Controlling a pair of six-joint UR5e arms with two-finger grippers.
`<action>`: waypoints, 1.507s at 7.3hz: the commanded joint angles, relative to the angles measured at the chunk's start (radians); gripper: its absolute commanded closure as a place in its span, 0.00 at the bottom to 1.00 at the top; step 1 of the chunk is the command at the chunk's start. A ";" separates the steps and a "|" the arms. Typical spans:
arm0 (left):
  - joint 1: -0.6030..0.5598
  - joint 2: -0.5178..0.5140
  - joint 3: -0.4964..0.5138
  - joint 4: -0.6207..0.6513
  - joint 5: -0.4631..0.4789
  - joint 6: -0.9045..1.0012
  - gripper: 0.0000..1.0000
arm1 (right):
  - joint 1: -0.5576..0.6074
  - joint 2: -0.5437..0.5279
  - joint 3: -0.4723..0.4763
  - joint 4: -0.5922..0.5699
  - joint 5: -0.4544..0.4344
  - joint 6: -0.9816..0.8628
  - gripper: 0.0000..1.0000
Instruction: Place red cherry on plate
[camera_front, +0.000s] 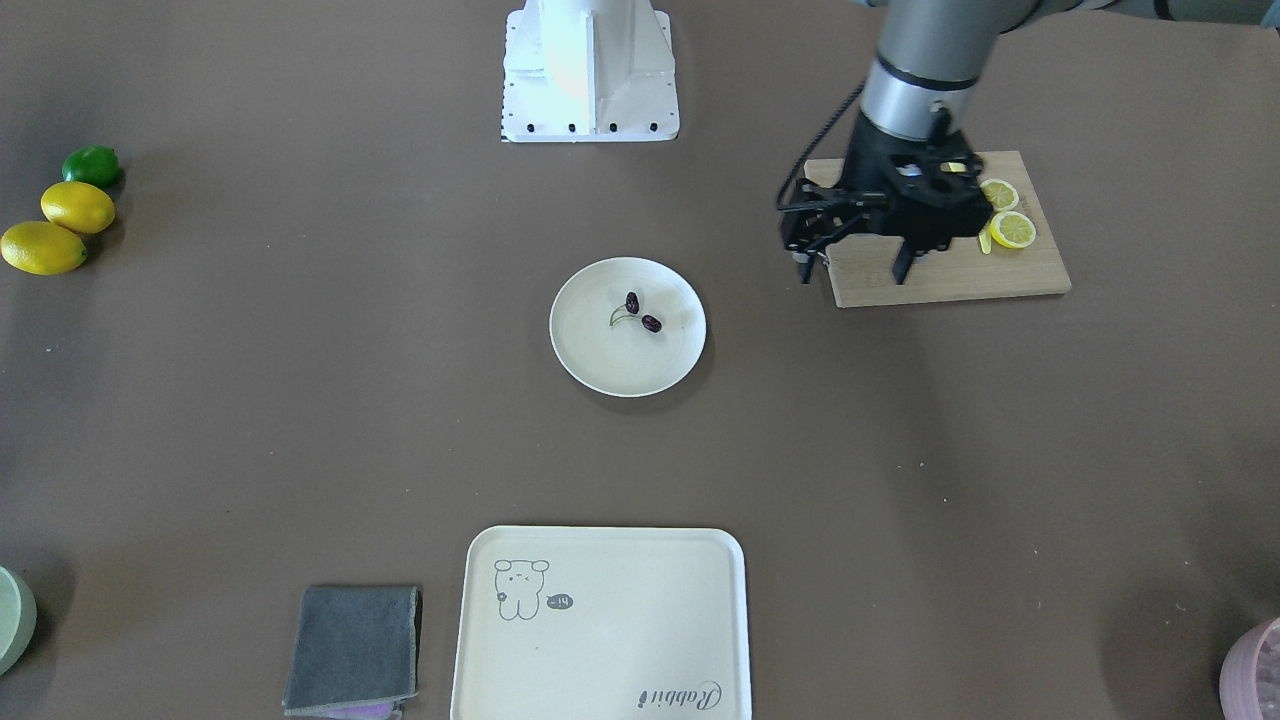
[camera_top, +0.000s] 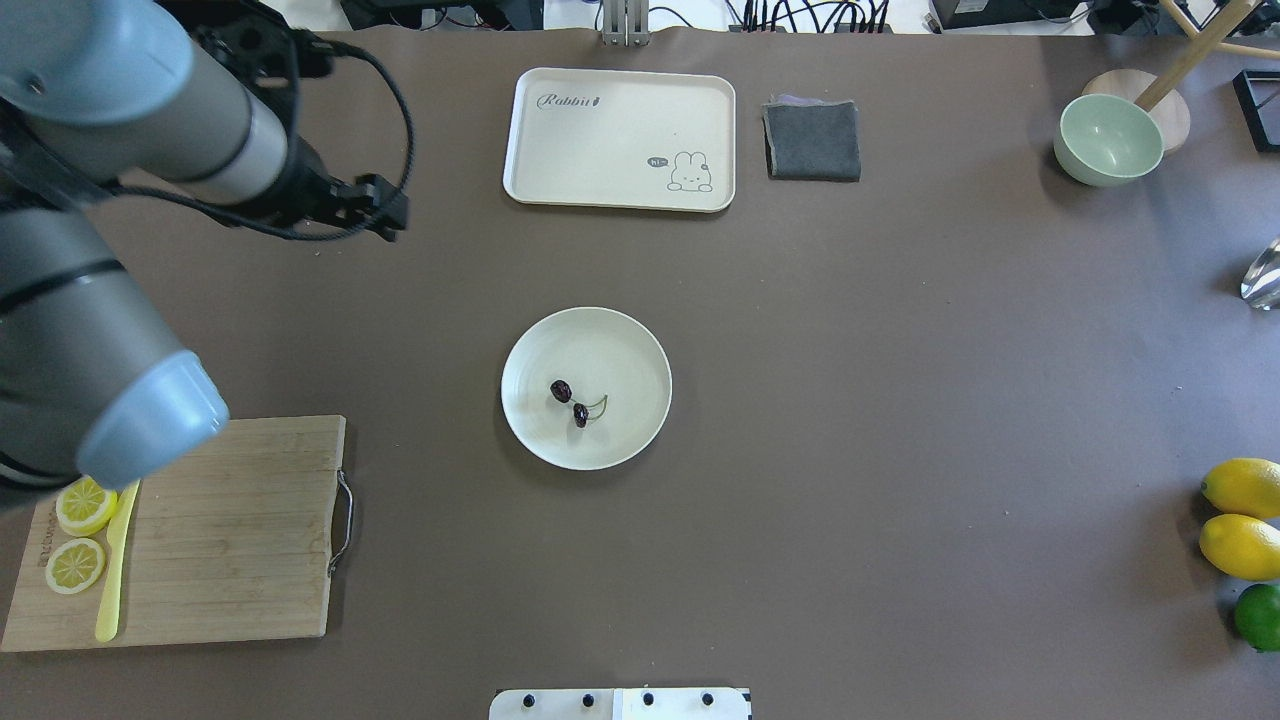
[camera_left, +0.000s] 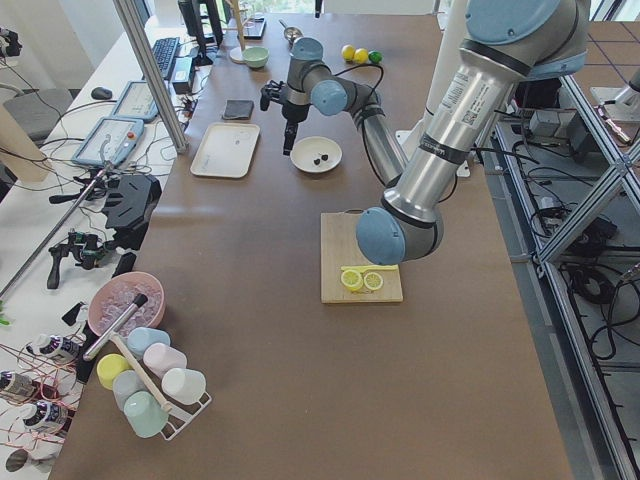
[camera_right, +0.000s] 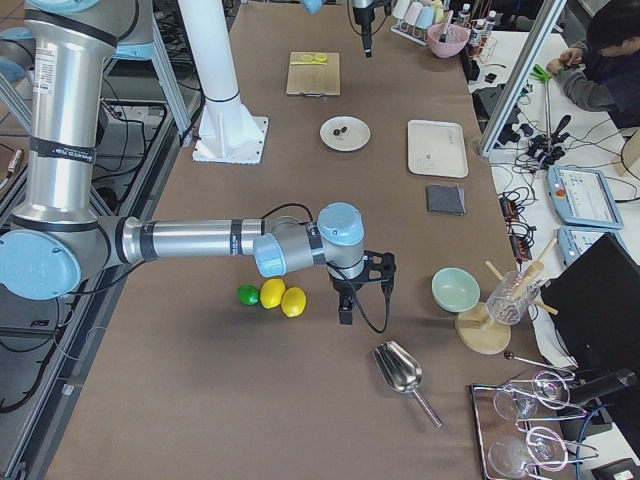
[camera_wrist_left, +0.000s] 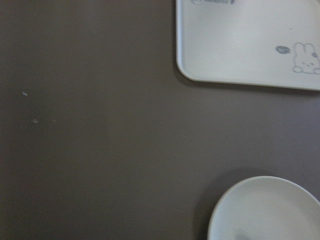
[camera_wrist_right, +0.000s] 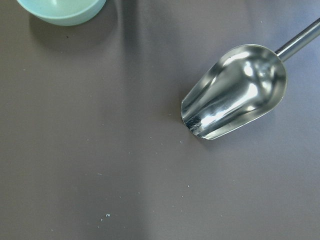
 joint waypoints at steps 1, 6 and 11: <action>-0.360 0.063 0.039 0.249 -0.186 0.640 0.02 | 0.036 -0.015 -0.006 -0.009 0.008 -0.123 0.00; -0.699 0.314 0.253 0.214 -0.285 1.203 0.02 | 0.110 -0.001 0.017 -0.274 0.011 -0.475 0.00; -0.712 0.462 0.311 0.146 -0.410 1.202 0.02 | 0.112 0.022 0.039 -0.400 0.006 -0.479 0.00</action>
